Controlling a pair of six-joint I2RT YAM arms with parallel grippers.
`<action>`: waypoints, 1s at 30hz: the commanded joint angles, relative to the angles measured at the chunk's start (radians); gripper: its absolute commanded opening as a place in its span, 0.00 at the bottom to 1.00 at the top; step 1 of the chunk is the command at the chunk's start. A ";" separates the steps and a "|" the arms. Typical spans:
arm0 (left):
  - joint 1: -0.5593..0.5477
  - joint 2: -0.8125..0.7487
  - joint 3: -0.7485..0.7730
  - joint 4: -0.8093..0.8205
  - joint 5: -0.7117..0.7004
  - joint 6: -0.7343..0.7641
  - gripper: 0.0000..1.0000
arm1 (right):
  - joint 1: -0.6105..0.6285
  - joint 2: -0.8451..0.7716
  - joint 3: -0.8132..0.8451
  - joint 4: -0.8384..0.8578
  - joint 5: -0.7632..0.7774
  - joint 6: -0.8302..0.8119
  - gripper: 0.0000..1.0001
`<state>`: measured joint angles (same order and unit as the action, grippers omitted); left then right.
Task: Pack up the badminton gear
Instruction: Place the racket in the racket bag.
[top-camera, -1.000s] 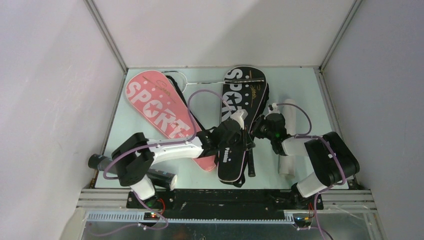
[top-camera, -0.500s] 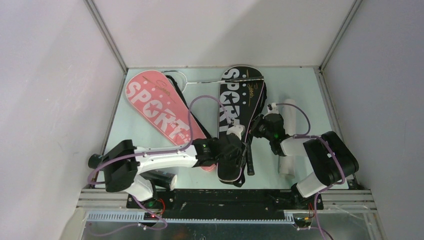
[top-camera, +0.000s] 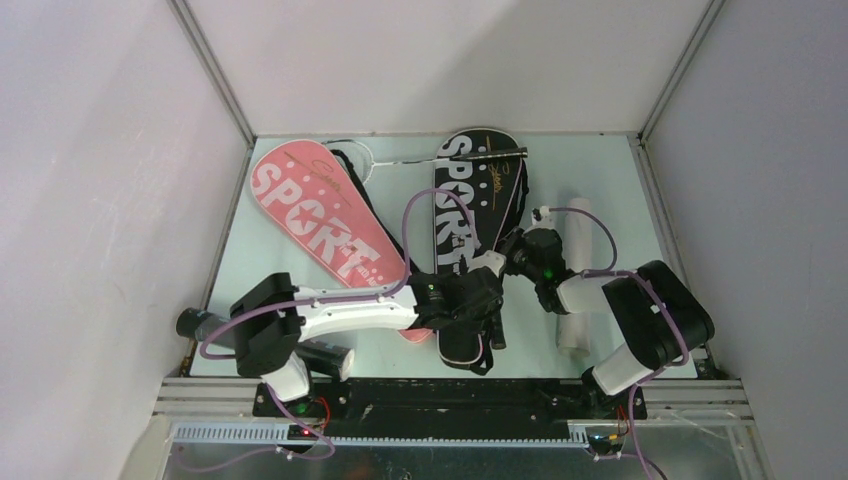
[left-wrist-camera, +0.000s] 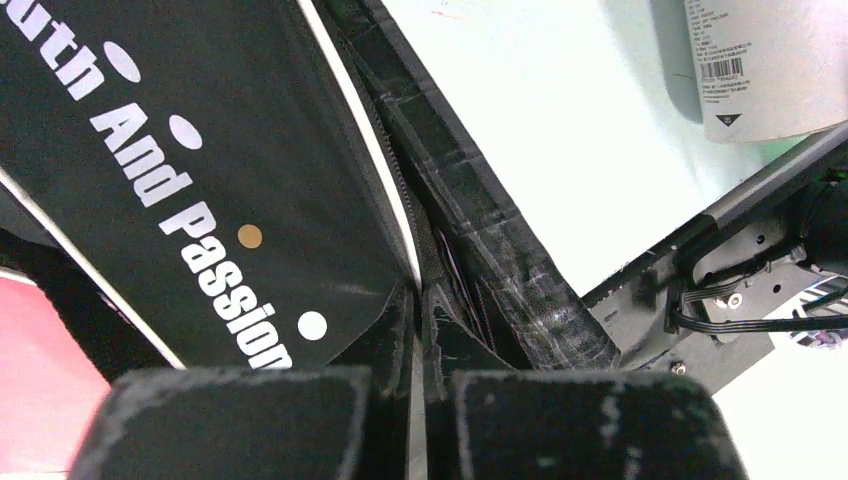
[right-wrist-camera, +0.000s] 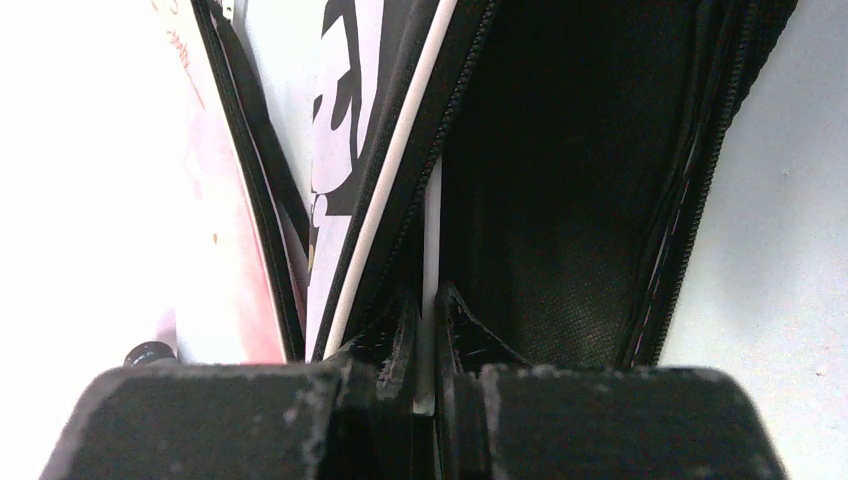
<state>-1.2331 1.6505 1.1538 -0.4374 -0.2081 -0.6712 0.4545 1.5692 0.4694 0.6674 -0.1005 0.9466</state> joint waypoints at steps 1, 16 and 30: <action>-0.006 -0.014 0.029 0.003 -0.003 0.017 0.00 | 0.012 -0.004 0.049 0.175 0.033 0.000 0.00; -0.009 -0.220 -0.166 0.365 0.200 -0.161 0.00 | 0.095 0.039 0.046 0.223 0.416 0.084 0.00; 0.000 -0.257 -0.300 0.576 0.195 -0.270 0.00 | 0.271 0.124 -0.007 0.302 0.819 0.241 0.00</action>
<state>-1.2057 1.4269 0.8520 -0.0299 -0.1490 -0.8692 0.7132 1.6680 0.4561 0.8040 0.4568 1.1023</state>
